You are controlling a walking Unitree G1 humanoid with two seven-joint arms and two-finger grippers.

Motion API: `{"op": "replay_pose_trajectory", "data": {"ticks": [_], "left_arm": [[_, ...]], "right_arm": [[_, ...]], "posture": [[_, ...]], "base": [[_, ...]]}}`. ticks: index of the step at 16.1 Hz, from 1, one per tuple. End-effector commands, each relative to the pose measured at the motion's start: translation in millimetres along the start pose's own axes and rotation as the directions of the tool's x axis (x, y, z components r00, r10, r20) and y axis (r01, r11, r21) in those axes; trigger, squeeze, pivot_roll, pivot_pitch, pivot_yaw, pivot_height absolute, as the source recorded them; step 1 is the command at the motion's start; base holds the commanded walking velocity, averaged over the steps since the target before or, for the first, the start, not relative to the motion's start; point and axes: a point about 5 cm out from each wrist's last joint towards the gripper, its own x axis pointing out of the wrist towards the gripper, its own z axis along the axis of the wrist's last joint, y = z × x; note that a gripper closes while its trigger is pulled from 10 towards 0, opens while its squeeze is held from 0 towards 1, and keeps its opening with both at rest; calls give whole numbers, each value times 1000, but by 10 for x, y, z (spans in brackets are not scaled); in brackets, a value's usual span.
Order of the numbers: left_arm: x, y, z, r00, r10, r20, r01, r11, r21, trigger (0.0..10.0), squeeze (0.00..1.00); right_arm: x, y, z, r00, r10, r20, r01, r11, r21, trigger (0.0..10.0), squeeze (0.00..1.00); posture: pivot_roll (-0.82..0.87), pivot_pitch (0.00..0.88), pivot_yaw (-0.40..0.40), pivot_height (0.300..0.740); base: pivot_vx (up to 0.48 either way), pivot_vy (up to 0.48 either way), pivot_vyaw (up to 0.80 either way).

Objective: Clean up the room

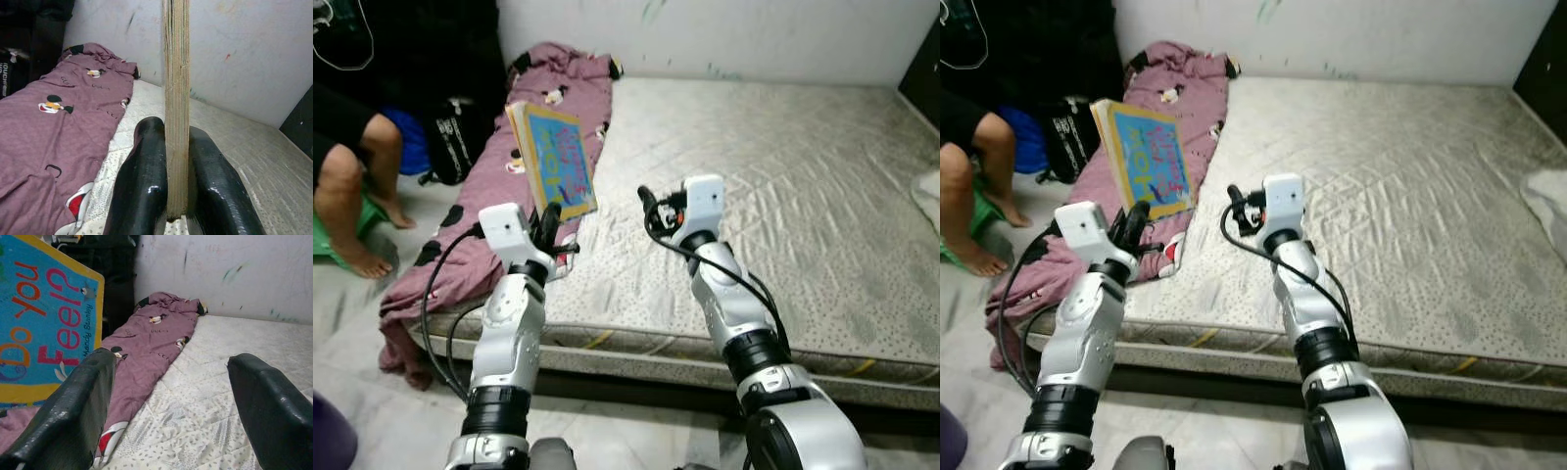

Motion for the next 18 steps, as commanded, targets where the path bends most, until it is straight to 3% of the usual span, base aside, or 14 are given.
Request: {"op": "replay_pose_trajectory", "data": {"ticks": [1, 9, 12, 18], "left_arm": [[40, -47, 140, 998, -36, 60, 36, 999, 15, 10000, 0], [45, -35, 123, 998, -36, 43, 35, 999, 22, 10000, 0], [59, 30, 70, 1000, 24, 4, -24, 999, 39, 10000, 0], [62, 52, 117, 1000, 10, 24, -13, 991, 130, 10000, 0]], "right_arm": [[23, 18, 34, 1000, 6, 10, -6, 1000, -2, 10000, 0], [29, 17, 32, 1000, 0, 9, 0, 1000, 4, 10000, 0], [32, -4, 27, 1000, -15, 6, 15, 1000, 4, 10000, 0], [44, -15, 16, 1000, -19, -3, 20, 1000, 19, 10000, 0]], "posture": [[50, 0, -10, 740], [52, 0, -8, 740], [56, 0, -8, 740], [59, 0, -8, 740]], "base": [[345, 0, 0], [337, 0, 0], [0, 0, 0], [0, 0, -81]]}}
